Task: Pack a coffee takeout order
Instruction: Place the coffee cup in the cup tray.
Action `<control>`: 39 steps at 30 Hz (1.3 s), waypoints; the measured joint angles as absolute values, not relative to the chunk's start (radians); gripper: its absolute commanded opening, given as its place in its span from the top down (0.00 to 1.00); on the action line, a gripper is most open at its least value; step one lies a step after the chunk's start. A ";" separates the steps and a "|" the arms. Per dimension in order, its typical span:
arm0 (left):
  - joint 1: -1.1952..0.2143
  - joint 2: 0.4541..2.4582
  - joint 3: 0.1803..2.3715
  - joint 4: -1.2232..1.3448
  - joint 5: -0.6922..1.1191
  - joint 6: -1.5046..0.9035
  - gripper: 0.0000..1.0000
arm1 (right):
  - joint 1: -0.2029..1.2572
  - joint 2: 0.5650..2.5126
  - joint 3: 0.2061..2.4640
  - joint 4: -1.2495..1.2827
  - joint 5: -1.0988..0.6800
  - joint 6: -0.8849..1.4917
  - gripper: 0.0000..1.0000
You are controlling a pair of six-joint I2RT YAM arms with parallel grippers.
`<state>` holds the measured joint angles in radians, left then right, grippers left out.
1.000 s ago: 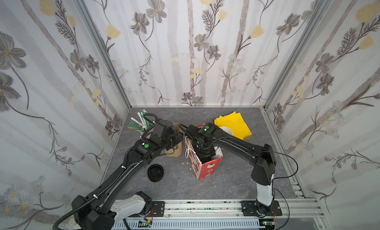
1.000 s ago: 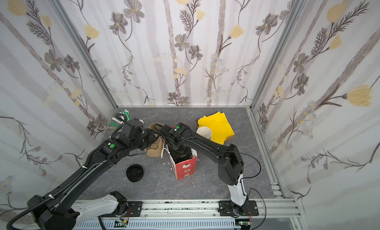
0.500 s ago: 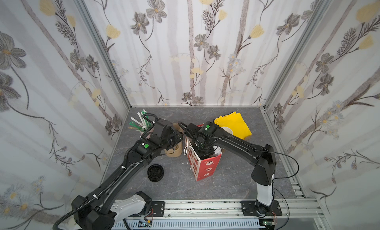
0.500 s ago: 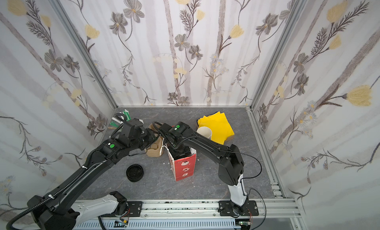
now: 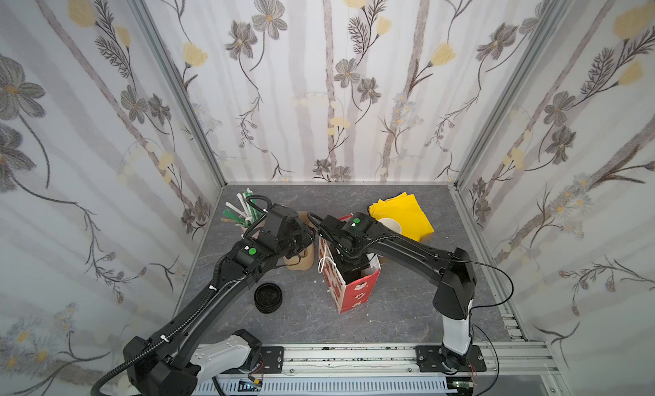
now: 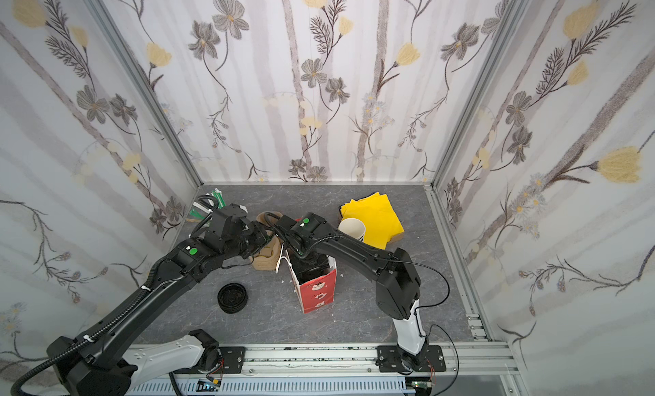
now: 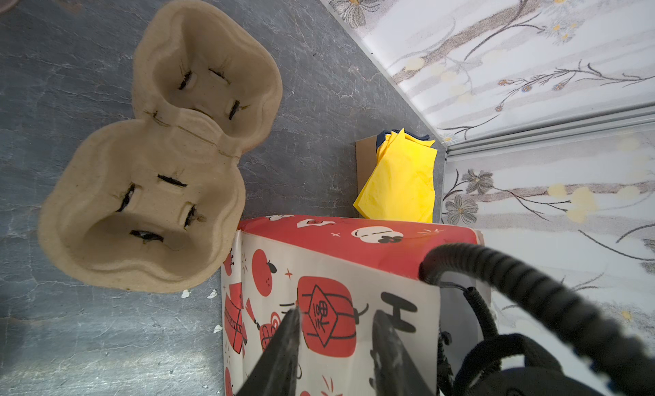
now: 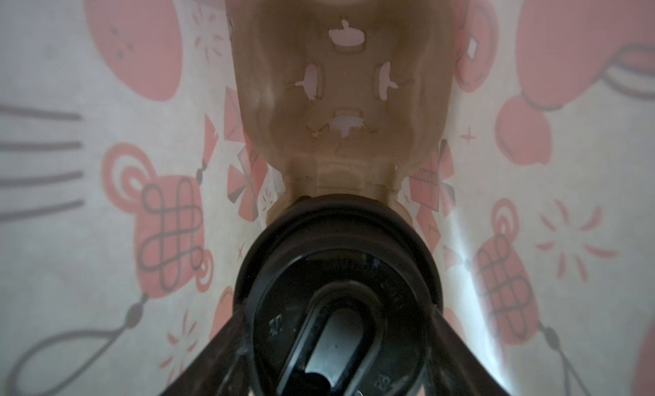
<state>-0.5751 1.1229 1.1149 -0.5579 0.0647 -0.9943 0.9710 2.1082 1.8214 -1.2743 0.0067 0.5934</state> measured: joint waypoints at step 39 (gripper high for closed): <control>-0.589 1.009 1.058 -0.547 0.199 -1.066 0.51 | 0.979 2.096 1.870 -1.308 0.007 0.601 0.44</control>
<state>-0.5892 1.0092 1.0580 -0.5472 0.1986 -1.0660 0.9794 2.0960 1.8702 -1.3075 0.0067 0.6014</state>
